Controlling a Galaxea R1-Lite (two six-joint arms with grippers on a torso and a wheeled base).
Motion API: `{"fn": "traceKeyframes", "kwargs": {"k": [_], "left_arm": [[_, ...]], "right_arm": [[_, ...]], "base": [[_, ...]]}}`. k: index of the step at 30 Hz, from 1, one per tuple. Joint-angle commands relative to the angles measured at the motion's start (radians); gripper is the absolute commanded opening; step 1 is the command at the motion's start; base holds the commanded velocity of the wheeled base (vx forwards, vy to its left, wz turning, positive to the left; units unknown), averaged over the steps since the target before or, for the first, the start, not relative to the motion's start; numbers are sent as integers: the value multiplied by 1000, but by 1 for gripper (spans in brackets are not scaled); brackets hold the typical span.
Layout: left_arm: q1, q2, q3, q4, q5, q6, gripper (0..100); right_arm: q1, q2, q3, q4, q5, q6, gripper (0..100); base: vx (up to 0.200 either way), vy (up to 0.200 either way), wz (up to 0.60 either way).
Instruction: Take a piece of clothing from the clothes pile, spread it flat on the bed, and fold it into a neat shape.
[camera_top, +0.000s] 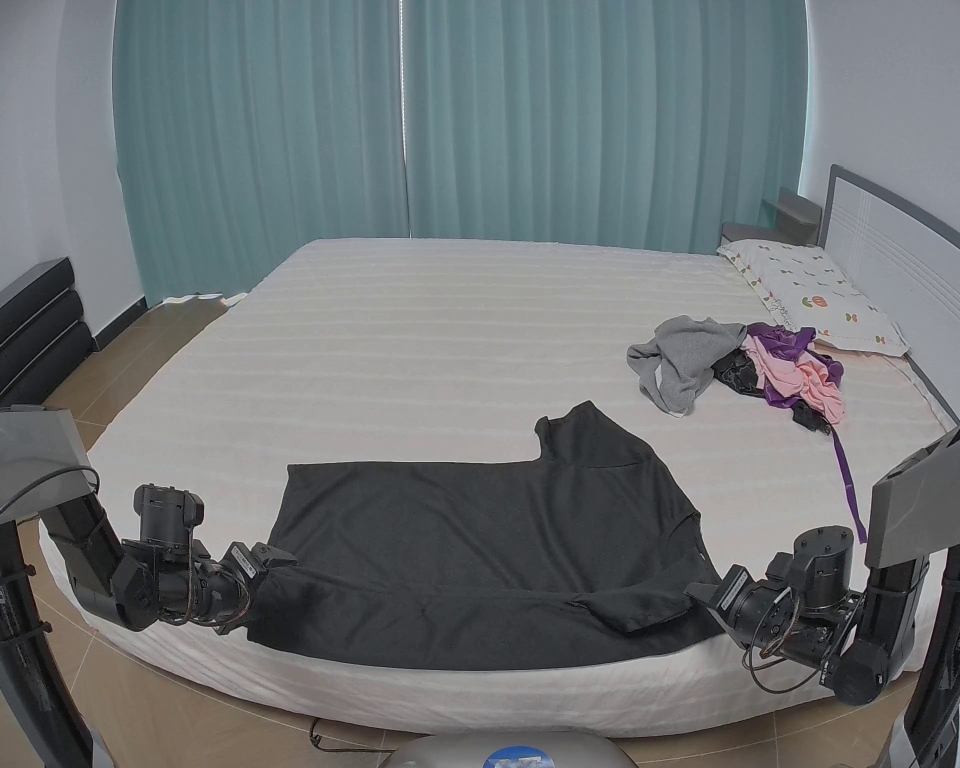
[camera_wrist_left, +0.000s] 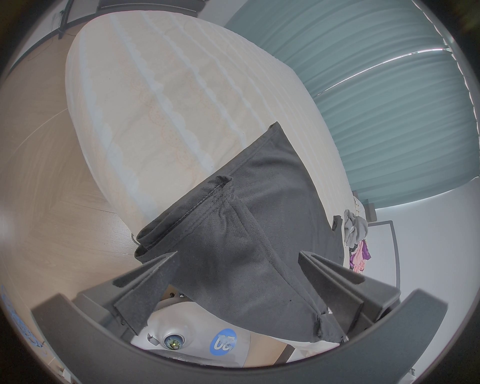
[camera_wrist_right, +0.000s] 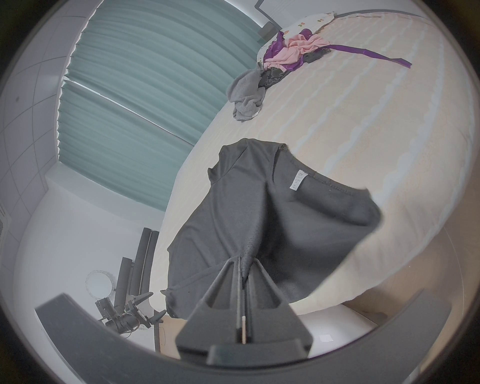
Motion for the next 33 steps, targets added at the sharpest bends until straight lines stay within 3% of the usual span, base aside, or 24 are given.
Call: {"fn": "traceKeyframes", "kwargs": {"k": [1, 9, 10, 18, 23, 26, 33], "left_arm": [[0, 2, 0, 0, 0, 0, 100], [0, 4, 0, 0, 0, 0, 100], [0, 4, 0, 0, 0, 0, 100], [0, 2, 0, 0, 0, -2, 100], [0, 4, -2, 0, 0, -2, 100], [0, 2, -2, 0, 0, -2, 100], [1, 5, -18, -4, 11, -2, 100]], "right_arm": [[-23, 25, -3, -10, -1, -2, 0], [-43, 45, 46, -13, -4, -43, 0], [-44, 45, 53, -13, -4, -54, 100], [-95, 63, 46, -13, 8, -80, 100], [-118, 59, 24, -13, 68, -112, 100], [-147, 91, -31, -13, 152, -161, 100], [-181, 152, -117, -7, 191, -206, 100]], "base": [[0, 0, 0], [0, 0, 0], [0, 0, 0], [0, 0, 0], [0, 0, 0], [0, 0, 0], [0, 0, 0]]}}
